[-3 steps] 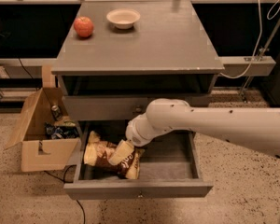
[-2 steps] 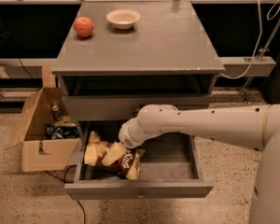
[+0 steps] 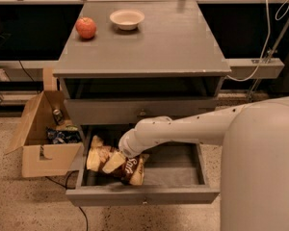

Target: Pick brown chip bag from middle drawer and place on counter

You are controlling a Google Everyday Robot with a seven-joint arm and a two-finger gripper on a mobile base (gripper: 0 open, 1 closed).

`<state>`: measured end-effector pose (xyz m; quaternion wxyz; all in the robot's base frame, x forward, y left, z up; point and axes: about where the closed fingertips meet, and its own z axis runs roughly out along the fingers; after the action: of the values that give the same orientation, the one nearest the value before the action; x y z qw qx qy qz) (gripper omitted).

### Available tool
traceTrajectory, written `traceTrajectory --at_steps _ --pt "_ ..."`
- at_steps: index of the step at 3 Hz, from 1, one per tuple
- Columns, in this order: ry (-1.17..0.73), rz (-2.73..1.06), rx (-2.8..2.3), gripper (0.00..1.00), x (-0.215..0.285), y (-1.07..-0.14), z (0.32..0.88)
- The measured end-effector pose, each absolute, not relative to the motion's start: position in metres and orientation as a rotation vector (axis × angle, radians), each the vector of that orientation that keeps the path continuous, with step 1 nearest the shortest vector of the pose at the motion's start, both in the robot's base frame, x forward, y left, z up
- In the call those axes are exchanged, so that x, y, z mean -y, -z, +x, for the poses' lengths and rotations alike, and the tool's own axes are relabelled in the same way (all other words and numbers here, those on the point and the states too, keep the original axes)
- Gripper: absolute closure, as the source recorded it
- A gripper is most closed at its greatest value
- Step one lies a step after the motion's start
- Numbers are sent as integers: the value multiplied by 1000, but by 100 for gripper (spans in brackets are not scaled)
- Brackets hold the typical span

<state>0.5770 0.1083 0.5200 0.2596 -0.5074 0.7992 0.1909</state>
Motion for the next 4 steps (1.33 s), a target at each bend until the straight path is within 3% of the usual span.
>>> traceTrajectory --at_steps 3,4 --pt "-737 -1313 -2034 0 -104 -468 590" --pt "-792 -1323 -1997 27 -117 -458 586"
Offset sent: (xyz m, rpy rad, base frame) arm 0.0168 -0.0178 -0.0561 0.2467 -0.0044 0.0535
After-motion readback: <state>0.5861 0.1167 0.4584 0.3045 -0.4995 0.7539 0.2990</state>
